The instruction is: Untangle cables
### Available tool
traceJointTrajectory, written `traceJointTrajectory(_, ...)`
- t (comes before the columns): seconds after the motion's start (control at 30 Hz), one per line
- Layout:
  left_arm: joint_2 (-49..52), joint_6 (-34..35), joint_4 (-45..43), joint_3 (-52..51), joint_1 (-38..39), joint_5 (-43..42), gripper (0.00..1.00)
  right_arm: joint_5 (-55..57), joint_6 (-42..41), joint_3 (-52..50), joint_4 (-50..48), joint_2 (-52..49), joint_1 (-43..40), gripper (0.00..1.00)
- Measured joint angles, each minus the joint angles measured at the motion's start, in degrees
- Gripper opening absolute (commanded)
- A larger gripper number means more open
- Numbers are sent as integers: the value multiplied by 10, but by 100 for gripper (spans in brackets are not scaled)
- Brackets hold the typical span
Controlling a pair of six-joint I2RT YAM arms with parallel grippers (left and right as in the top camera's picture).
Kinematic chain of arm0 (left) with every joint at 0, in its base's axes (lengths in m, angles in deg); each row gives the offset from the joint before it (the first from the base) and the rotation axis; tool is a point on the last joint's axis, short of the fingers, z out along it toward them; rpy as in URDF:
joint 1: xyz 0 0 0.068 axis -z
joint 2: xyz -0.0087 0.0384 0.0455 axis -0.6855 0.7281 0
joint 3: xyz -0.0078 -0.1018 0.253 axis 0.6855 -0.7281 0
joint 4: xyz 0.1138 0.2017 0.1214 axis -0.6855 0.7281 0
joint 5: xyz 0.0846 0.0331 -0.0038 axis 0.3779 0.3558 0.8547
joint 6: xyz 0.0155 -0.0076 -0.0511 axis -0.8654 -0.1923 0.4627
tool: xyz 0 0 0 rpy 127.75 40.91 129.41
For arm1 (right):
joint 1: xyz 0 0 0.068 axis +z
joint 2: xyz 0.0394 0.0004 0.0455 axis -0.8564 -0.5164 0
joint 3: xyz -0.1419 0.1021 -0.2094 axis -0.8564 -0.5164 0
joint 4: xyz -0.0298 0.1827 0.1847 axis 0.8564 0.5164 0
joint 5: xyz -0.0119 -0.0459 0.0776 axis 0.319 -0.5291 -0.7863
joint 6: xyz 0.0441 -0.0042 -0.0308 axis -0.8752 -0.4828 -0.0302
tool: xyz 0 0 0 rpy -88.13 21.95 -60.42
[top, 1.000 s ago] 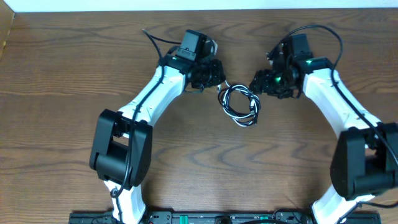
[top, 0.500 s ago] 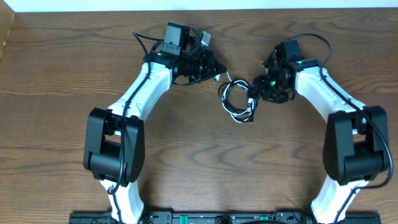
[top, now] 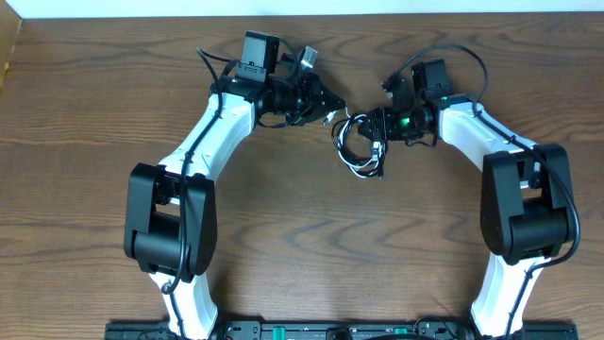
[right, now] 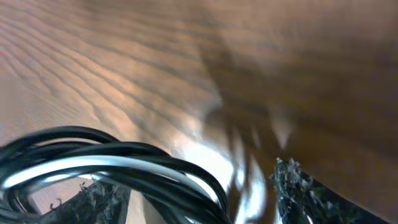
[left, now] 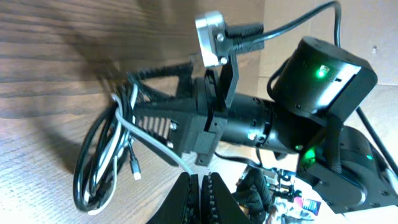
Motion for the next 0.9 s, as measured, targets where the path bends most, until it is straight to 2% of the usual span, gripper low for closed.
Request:
traceJointTrajectory(0.07,0,1,0,0,0,-7,7,-4,10,0,-22,-10,2,37)
traceJointTrajectory(0.1,0,1,0,0,0,-10,7,-7,7,0,-25,-14,2,32)
traceJointTrajectory(0.2,0,1,0,0,0,-11,7,-12,5,0,-31,-28,3,25)
traceJointTrajectory(0.3,0,1,0,0,-1,-3,7,-14,-9,0,-44,-29,3,4)
traceJointTrajectory(0.33,0,1,0,0,-1,3,7,-19,-13,0,-48,-29,3,1)
traceJointTrajectory(0.47,0,1,1,0,-3,24,8,-27,-27,0,-38,-29,3,1)
traceJointTrajectory(0.5,0,1,3,0,-3,38,12,-28,-30,0,-29,-29,3,1)
traceJointTrajectory(0.63,0,-17,56,0,-4,132,17,-31,-41,0,20,-16,-1,1)
traceJointTrajectory(0.73,0,-34,78,0,-1,192,26,-22,-53,-2,63,21,-4,1)
traceJointTrajectory(0.9,0,-64,81,0,39,310,32,17,-105,-2,123,92,-4,1)
